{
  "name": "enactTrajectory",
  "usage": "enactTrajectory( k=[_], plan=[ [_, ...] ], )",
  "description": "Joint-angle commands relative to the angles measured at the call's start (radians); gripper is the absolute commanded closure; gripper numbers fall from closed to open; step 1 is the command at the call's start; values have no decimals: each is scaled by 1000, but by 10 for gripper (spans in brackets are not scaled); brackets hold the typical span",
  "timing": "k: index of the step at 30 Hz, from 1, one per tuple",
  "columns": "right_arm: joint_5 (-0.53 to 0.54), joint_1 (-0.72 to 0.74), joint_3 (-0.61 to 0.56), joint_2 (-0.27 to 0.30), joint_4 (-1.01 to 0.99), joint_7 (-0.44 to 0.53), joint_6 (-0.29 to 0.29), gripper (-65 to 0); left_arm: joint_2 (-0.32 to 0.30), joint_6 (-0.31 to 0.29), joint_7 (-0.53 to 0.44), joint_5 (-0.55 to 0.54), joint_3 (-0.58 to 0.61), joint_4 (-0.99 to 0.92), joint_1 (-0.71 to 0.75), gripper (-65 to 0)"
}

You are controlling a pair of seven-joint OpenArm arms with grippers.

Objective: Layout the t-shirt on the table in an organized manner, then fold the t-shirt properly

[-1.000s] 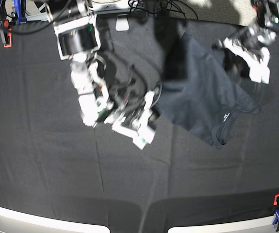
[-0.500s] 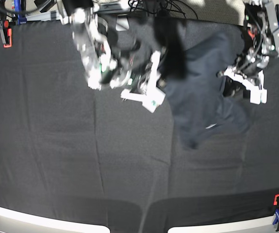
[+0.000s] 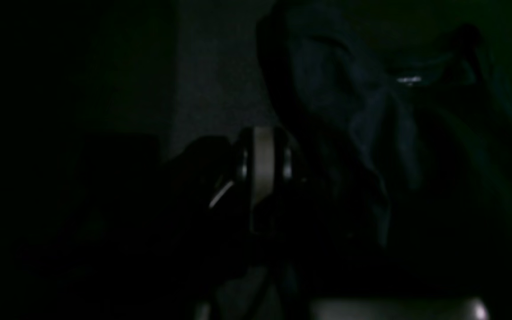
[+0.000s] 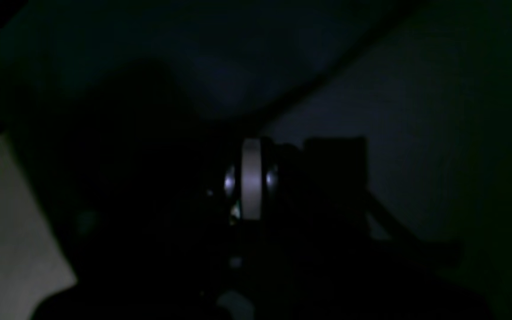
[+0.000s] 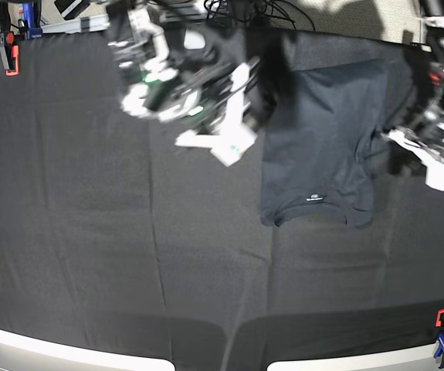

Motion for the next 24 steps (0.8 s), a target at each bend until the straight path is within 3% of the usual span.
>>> enactTrajectory(
  k=[1,10,15,24],
  plan=[
    [23,8,25,-2,25,8,-2,0,-15,0,-11,-10,-5,34,11,0],
    [132,-73,283,-2,133,-104,-2,0,-13,0,26,-33,-88,233,233,0],
    [163,-235,377,-3,294,-149,-2,0,-13,-5,114,-145,-161,318,388,0],
    [166,-539,478,-3,462,-259,-2,0,-13,-21,123,-157,-259,345,643,0]
  ],
)
